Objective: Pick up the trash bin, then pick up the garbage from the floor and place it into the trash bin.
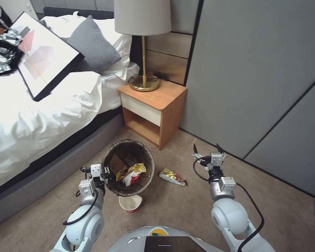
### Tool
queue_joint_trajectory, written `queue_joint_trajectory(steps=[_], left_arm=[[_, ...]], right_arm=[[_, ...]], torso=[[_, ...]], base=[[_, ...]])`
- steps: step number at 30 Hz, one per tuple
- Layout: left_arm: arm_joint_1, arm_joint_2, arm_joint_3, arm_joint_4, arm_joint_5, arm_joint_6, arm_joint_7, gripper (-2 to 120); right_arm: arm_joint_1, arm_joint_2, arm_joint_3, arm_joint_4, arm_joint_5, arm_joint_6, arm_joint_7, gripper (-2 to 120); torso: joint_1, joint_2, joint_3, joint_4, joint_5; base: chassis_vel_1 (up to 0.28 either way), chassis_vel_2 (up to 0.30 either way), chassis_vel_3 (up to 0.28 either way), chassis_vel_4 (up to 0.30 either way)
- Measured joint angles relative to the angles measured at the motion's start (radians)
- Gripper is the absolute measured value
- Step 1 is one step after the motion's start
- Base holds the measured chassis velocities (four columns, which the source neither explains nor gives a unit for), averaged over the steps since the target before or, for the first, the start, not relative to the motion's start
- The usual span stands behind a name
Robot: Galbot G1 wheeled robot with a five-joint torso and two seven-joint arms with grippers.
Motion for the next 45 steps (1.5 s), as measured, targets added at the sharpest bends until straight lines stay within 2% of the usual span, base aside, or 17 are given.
queue_joint_trajectory(steps=[10,14,24,27,30,31,33,35,40,45], left_arm=[[0.001,0.000,-0.001,0.001,0.011,-0.004,0.000,0],[-0.003,-0.001,-0.001,0.003,0.015,-0.005,0.000,0],[-0.010,-0.002,0.000,0.012,0.017,-0.005,0.001,0],[-0.010,0.000,0.000,0.014,0.017,-0.005,0.002,0],[-0.011,0.003,-0.001,0.017,0.016,-0.006,0.002,0],[-0.011,0.003,-0.001,0.017,0.016,-0.006,0.002,0],[-0.012,0.003,-0.001,0.019,0.015,-0.007,0.003,0],[-0.012,0.003,-0.001,0.020,0.015,-0.007,0.003,0],[-0.013,0.004,0.002,0.024,0.015,-0.007,0.003,0],[-0.012,0.007,0.003,0.025,0.015,-0.007,0.004,0]], right_arm=[[0.001,0.004,0.000,0.000,-0.002,0.000,0.013,100],[0.007,-0.001,0.002,-0.005,-0.002,0.000,0.018,100],[0.027,-0.035,0.009,-0.014,0.016,-0.025,0.025,100],[0.040,-0.079,0.011,-0.019,0.046,-0.040,0.027,100],[0.089,-0.221,0.009,-0.061,0.140,-0.075,0.022,100],[0.089,-0.221,0.009,-0.061,0.140,-0.075,0.022,100],[0.122,-0.293,-0.005,-0.104,0.208,-0.080,0.005,100],[0.133,-0.317,-0.013,-0.118,0.234,-0.082,-0.004,100],[0.203,-0.448,-0.095,-0.206,0.356,-0.084,-0.073,100],[0.287,-0.506,-0.191,-0.265,0.411,-0.080,-0.115,100]], torso=[[0.000,0.000,0.000,0.0005,0.0000],[0.000,0.000,0.000,-0.0003,0.0000],[0.000,0.000,0.000,-0.0002,0.0001],[0.000,0.000,0.000,-0.0002,0.0002],[0.000,0.000,0.000,-0.0001,0.0003],[0.000,0.000,0.000,-0.0001,0.0003],[0.000,0.000,0.000,0.0000,0.0003],[0.000,0.000,0.000,0.0001,0.0004],[0.000,0.000,0.000,-0.0001,0.0004],[0.000,0.000,0.000,0.0000,0.0004]], base=[[0.064,0.054,0.062,0.061],[0.000,0.000,0.000,0.000],[0.000,0.000,0.000,0.000],[0.000,0.000,0.000,0.000],[0.000,0.000,0.000,0.000],[0.000,0.000,0.000,0.000],[0.000,0.000,0.000,0.000],[0.000,0.000,0.000,0.000],[0.000,0.000,0.000,0.000],[0.000,0.000,0.000,0.000]])
